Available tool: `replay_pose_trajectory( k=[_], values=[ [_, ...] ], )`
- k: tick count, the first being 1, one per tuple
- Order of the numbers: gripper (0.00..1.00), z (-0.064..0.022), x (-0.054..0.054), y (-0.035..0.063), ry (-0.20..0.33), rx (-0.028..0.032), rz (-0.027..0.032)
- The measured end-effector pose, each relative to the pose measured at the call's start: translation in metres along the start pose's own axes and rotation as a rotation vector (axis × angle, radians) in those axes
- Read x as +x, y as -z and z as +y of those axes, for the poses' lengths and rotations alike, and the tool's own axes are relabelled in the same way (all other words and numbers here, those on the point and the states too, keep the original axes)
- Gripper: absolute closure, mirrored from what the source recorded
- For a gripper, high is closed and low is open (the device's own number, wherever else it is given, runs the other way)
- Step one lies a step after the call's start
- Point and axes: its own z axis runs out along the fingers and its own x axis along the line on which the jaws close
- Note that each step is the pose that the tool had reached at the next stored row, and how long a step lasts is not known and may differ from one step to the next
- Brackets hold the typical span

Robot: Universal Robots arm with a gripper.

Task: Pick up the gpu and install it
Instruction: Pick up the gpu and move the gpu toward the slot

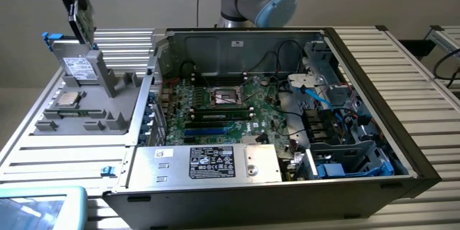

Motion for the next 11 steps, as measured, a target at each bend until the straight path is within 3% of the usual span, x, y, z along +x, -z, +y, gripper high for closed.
replay_pose_trajectory(
  k=[11],
  values=[
    [0.73,0.0,0.0,-0.0021,0.2,-0.0104,-0.0064]
  ],
)
